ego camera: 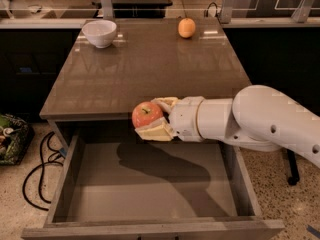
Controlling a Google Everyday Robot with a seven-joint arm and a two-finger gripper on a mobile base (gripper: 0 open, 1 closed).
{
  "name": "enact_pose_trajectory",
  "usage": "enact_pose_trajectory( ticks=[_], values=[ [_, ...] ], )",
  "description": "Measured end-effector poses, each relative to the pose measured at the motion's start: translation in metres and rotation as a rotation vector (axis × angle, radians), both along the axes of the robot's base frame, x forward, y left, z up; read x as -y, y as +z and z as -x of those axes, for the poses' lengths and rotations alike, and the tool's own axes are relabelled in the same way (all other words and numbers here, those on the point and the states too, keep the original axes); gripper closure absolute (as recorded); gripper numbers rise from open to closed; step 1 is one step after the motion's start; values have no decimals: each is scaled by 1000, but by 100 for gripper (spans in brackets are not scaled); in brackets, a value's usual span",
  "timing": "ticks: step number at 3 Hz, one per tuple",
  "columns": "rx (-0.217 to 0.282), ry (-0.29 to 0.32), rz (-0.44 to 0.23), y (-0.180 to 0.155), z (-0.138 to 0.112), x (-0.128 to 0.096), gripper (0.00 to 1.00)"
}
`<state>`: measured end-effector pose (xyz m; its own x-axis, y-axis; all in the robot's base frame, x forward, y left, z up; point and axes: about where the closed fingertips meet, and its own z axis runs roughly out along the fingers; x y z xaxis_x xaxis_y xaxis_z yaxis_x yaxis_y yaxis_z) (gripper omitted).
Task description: Place apple into top drawer
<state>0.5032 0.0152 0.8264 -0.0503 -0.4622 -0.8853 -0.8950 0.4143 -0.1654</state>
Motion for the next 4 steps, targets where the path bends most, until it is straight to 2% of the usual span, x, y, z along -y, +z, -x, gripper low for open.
enact_pose_trajectory(
  ticks=[2,3,4],
  values=[
    [-51,28,-10,-79,34,5,100],
    [-80,39,-22,-119,46,-1,100],
    [-80,39,-22,-119,46,-1,100]
  ],
)
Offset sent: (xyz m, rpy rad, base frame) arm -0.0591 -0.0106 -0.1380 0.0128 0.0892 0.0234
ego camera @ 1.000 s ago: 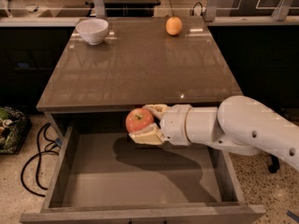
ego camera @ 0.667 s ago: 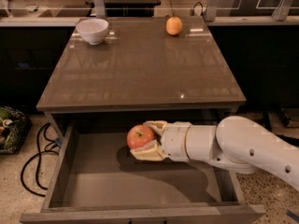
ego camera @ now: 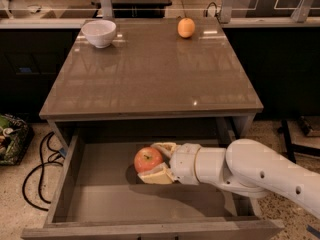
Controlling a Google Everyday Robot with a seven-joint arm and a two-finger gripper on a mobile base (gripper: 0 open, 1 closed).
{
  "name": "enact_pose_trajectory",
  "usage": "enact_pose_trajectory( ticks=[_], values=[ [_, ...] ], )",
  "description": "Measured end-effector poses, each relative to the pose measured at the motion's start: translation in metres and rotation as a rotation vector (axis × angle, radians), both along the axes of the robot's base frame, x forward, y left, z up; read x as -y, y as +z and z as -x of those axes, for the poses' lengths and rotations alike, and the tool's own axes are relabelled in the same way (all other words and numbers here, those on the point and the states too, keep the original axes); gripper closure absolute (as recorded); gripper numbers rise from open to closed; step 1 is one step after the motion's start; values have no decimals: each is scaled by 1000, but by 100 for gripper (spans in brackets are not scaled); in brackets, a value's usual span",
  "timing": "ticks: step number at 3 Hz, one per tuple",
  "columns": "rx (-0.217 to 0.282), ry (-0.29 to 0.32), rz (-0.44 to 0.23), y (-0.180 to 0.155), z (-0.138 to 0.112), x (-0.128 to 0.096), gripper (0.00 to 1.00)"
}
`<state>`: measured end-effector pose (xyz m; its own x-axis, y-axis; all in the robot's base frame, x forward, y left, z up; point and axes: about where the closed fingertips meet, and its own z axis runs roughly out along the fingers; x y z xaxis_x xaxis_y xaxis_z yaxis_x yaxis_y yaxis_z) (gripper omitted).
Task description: Place apple into top drawer
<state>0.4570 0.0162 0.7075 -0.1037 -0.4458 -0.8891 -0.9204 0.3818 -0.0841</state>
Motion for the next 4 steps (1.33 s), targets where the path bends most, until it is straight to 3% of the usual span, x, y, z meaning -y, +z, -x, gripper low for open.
enact_pose_trajectory(
  ticks=[4],
  values=[
    [-74,35,-3,-73,-27,-21,100]
  ],
)
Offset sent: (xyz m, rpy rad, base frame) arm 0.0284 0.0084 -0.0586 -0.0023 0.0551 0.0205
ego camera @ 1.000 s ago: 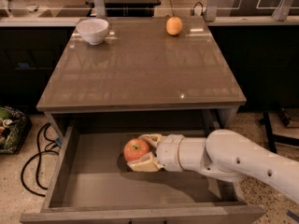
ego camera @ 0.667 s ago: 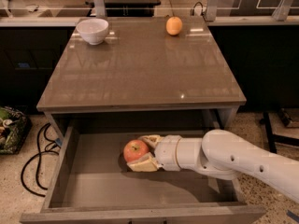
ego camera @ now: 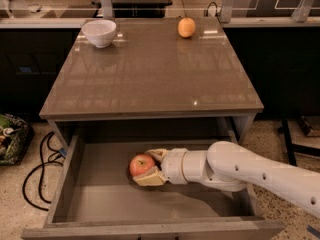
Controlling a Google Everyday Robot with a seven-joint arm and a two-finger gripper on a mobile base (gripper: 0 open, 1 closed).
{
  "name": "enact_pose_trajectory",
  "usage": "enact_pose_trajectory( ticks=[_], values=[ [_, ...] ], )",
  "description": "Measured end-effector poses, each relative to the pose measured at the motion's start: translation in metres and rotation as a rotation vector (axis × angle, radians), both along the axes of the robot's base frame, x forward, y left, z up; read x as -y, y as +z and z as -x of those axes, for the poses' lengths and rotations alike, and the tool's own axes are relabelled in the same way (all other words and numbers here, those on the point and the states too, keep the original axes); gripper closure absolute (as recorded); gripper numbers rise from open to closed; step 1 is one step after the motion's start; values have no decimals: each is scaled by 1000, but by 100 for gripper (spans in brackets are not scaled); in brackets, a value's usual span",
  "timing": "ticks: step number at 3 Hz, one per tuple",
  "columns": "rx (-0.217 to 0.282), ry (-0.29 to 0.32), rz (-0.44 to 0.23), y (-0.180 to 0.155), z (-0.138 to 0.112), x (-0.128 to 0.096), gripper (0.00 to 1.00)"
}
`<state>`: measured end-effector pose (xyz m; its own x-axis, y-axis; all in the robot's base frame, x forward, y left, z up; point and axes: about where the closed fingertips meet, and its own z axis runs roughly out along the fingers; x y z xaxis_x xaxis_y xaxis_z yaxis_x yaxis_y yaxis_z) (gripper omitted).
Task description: Place apple into top drawer
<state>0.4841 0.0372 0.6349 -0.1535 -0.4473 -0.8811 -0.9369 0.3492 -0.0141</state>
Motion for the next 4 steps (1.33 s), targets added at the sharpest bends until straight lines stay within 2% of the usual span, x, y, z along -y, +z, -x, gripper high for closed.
enact_pose_trajectory(
  ticks=[1,2,4],
  values=[
    [-14,22,-25,-17,-3,-12,100],
    [-16,24,-26,-17,-2,-13,82],
    [-17,30,-27,-18,-1,-16,35]
  ],
)
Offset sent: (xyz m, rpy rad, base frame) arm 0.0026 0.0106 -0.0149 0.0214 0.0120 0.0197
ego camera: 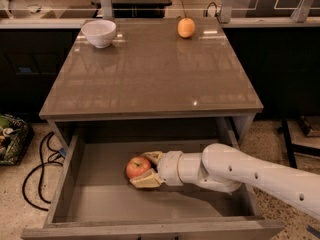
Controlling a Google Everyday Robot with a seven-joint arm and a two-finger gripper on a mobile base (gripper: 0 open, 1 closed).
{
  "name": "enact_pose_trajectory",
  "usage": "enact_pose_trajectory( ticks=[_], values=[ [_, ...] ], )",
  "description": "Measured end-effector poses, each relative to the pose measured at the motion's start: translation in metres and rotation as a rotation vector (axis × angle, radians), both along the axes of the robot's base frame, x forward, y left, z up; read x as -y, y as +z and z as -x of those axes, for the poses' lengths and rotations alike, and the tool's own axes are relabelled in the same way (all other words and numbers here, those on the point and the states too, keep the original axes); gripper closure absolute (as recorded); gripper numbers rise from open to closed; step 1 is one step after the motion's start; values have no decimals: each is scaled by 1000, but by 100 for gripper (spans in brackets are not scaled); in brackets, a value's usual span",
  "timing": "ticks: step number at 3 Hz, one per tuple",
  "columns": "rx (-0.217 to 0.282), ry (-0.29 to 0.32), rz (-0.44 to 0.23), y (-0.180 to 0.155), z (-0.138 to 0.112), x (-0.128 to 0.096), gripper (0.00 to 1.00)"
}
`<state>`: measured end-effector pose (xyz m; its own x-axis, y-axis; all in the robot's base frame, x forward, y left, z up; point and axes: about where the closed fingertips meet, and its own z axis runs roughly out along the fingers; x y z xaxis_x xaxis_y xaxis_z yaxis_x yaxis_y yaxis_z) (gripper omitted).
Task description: Place apple into top drawer
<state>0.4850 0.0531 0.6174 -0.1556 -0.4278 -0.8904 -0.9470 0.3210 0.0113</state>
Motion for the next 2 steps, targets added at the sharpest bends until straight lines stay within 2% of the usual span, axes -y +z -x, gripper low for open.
enact_pose_trajectory(
  ticks=[1,2],
  values=[
    [0,3,-1,0,1,-1,12],
    [-1,6,-1,0,1,-3,0]
  ],
)
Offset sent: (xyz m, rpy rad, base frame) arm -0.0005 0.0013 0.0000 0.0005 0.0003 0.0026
